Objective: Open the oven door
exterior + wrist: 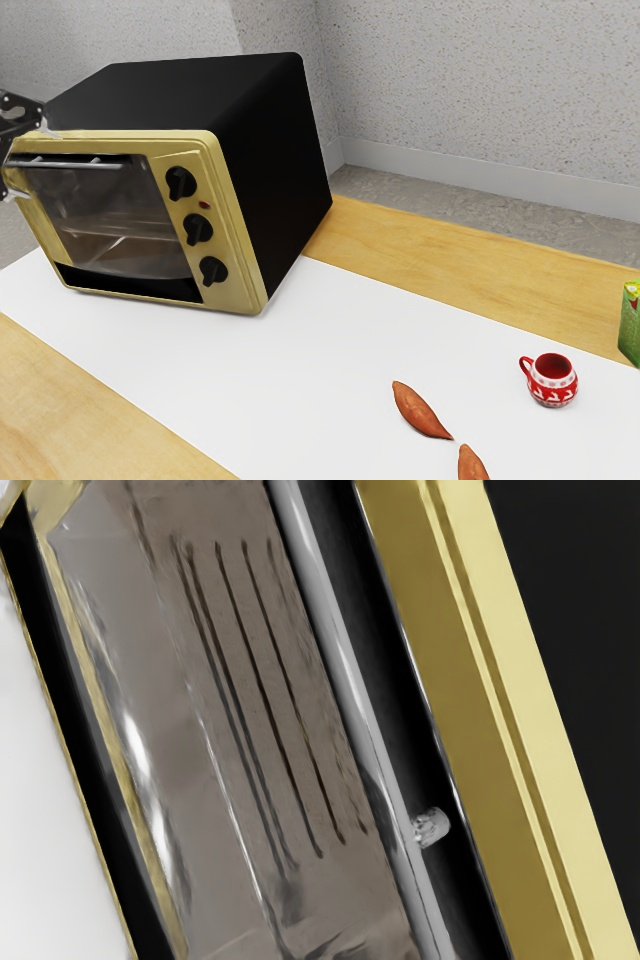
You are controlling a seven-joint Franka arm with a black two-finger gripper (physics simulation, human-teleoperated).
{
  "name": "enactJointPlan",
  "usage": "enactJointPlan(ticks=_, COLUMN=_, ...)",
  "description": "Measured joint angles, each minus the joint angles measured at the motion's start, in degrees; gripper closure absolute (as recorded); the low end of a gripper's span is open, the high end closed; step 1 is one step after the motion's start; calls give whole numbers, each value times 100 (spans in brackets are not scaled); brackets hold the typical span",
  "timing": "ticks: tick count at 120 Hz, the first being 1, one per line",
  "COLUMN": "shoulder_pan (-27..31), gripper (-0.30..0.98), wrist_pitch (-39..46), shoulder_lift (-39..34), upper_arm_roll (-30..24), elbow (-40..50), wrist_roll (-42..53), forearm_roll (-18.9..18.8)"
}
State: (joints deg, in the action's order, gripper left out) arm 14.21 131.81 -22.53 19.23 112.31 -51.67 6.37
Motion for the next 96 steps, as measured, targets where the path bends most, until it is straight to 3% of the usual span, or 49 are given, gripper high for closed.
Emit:
enactJointPlan(ticks=33, shoulder_pan=350, gripper=0, wrist_pitch=581, shoulder_lift=252, upper_arm_roll=-103, elbow=273, wrist_roll=-864, forearm_roll=-425)
enactJointPlan(ticks=96, shoulder_pan=434, gripper=0, wrist_pitch=1067, shoulder_lift=752, upper_arm_roll=-104, elbow=87, wrist_roll=-1629, forearm_roll=-454)
